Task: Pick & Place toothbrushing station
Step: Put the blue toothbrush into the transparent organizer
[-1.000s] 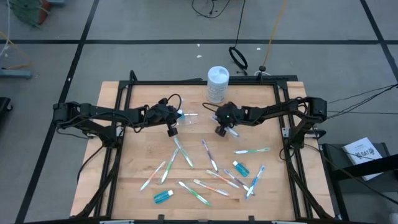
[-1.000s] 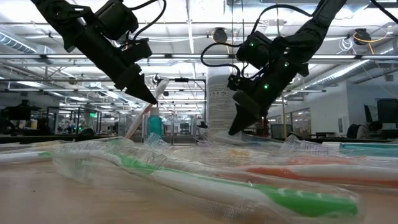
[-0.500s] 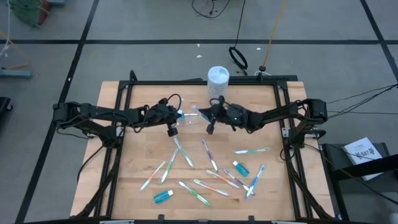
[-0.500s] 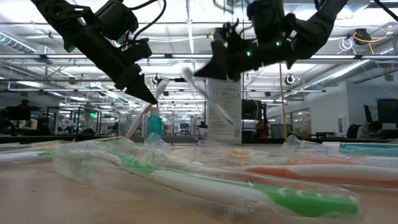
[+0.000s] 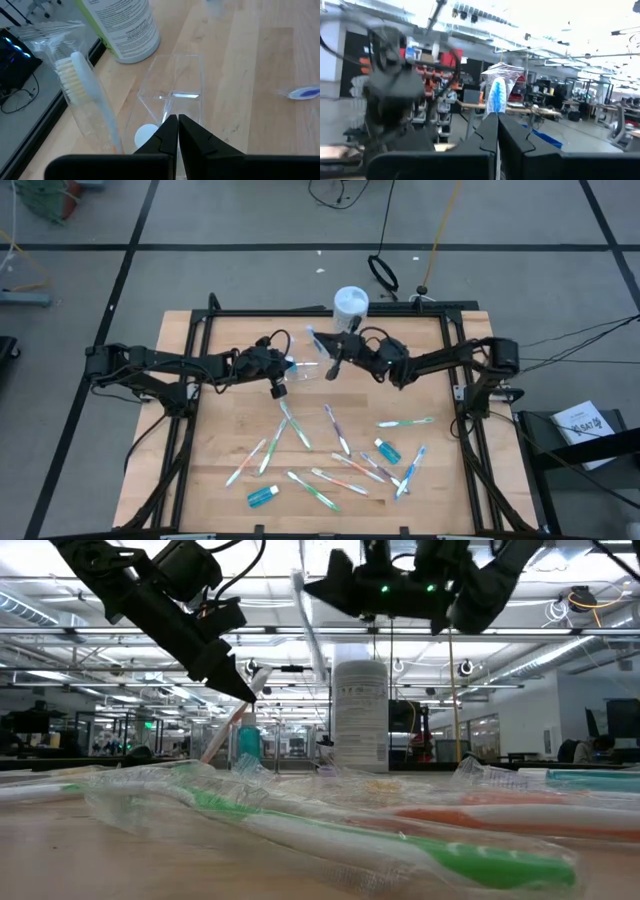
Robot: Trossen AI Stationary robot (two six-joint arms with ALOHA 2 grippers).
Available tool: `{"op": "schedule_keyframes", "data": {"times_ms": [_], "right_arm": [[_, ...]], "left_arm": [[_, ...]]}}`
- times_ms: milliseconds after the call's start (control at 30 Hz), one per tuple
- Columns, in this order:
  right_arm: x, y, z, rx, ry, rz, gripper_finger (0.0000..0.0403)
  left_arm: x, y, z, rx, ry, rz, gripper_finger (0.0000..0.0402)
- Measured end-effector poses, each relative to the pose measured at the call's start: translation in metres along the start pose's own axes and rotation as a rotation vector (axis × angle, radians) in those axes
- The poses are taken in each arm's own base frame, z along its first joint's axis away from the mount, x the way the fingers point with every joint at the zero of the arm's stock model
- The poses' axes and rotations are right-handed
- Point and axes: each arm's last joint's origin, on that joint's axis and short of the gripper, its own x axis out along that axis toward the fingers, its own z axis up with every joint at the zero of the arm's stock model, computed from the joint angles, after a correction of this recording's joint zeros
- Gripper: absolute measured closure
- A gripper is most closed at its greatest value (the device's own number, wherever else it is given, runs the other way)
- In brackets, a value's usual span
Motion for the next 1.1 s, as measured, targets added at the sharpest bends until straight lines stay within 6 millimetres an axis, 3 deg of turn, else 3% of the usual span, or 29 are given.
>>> {"op": "schedule_keyframes", "data": {"times_ms": [133, 300, 500, 800, 1100], "right_arm": [[0.017, 0.000, -0.020, 0.004, 0.000, -0.017, 0.0402], [0.027, 0.001, -0.058, -0.007, 0.069, -0.029, 0.0403], [0.029, -0.001, -0.077, -0.085, 0.125, -0.149, 0.0403], [0.027, -0.001, -0.081, -0.100, 0.211, -0.154, 0.0400], [0.024, 0.001, -0.091, -0.129, 0.321, -0.126, 0.0364]], "left_arm": [[0.000, 0.000, 0.000, 0.000, -0.001, -0.010, 0.0380], [0.000, -0.001, 0.000, 0.000, -0.003, -0.025, 0.0380], [0.000, -0.001, -0.001, 0.002, 0.005, -0.027, 0.0380], [0.000, -0.001, -0.001, 0.011, 0.006, -0.027, 0.0380], [0.000, -0.001, -0.001, 0.005, 0.005, -0.027, 0.0380]]}}
